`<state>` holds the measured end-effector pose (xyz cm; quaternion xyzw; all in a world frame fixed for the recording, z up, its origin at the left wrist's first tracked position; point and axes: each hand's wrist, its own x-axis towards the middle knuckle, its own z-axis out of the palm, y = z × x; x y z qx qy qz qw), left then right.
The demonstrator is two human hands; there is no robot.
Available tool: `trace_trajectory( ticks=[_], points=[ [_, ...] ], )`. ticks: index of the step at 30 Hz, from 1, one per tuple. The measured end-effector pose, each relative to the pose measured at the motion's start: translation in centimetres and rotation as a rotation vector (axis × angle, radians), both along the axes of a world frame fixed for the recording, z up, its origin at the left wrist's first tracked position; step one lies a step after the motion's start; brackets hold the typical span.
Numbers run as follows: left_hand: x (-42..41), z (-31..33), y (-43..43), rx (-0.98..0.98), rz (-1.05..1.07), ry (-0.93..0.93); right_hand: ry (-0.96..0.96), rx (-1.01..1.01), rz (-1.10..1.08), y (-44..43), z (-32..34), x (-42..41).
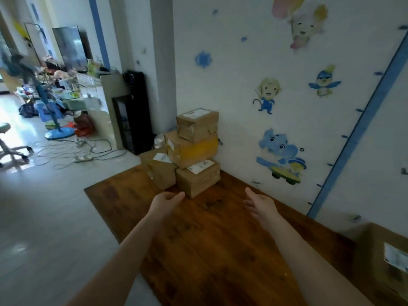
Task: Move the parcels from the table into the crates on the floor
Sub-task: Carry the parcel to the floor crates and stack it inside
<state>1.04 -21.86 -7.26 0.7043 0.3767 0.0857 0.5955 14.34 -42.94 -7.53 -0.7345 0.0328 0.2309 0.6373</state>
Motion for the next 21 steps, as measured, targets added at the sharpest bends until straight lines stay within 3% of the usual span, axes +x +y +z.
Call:
trace_trajectory(
  ticks=[9, 16, 21],
  points=[
    [9.4, 1.9, 9.5, 0.073, 0.072, -0.064, 0.015, -0.008, 0.028, 10.4, 1.5, 7.7],
    [17.2, 2.5, 18.5, 0.259, -0.029, -0.112, -0.046, -0.036, -0.097, 17.4, 2.7, 11.8],
    [22.4, 3.3, 23.8, 0.185, -0.108, -0.160, -0.075, -0.061, -0.201, 23.1, 3.8, 13.9]
  ],
)
